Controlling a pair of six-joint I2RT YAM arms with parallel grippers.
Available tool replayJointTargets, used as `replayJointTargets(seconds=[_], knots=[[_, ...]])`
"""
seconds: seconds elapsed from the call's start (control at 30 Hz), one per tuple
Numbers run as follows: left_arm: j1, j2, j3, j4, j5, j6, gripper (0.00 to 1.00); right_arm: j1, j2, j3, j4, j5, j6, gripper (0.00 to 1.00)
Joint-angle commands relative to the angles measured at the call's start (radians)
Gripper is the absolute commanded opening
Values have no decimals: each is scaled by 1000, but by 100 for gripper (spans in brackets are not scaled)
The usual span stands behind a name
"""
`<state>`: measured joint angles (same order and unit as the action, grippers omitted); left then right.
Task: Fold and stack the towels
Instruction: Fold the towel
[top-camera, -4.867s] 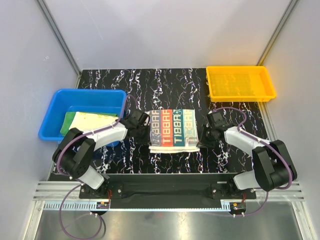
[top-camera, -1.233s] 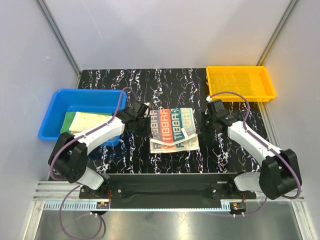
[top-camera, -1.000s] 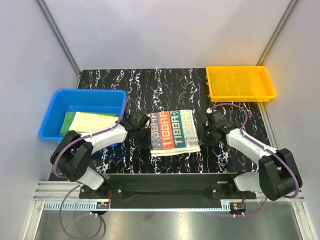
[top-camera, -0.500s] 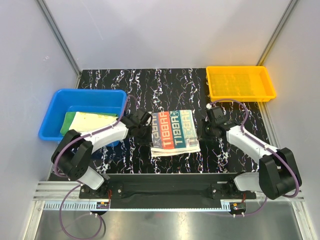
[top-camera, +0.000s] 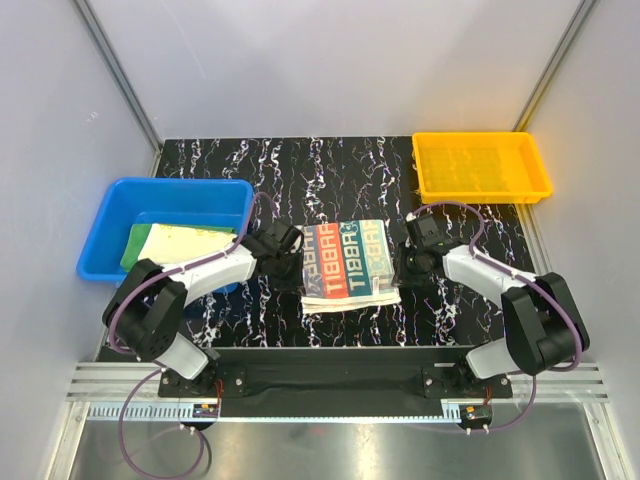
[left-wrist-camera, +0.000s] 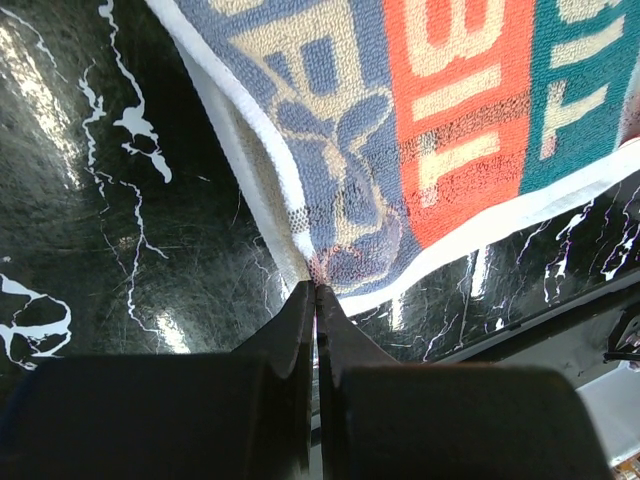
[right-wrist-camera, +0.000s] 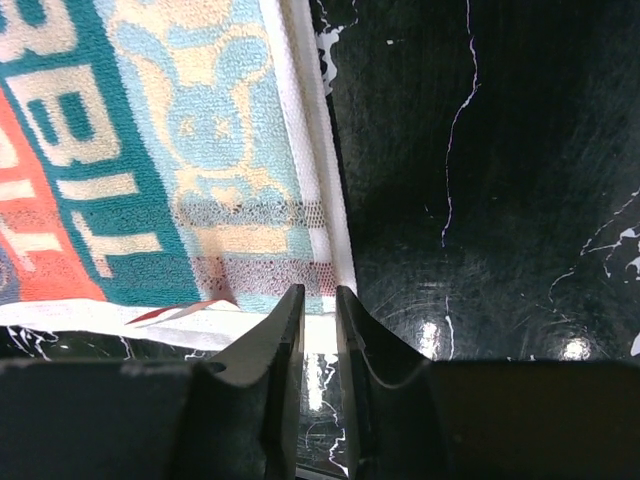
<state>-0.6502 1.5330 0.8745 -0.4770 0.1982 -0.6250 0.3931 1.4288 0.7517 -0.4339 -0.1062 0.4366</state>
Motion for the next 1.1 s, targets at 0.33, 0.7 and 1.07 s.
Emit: replayJointTargets(seconds=[0.33, 0.7, 1.07], knots=[[-2, 4, 14, 35, 0, 8, 0, 10, 68, 26, 40, -20, -21, 25], [-2, 7, 24, 29, -5, 11, 0, 13, 82, 37, 18, 0, -22, 5], [0, -14, 66, -17, -28, 8, 0, 13, -14, 101, -71, 33, -18, 0]])
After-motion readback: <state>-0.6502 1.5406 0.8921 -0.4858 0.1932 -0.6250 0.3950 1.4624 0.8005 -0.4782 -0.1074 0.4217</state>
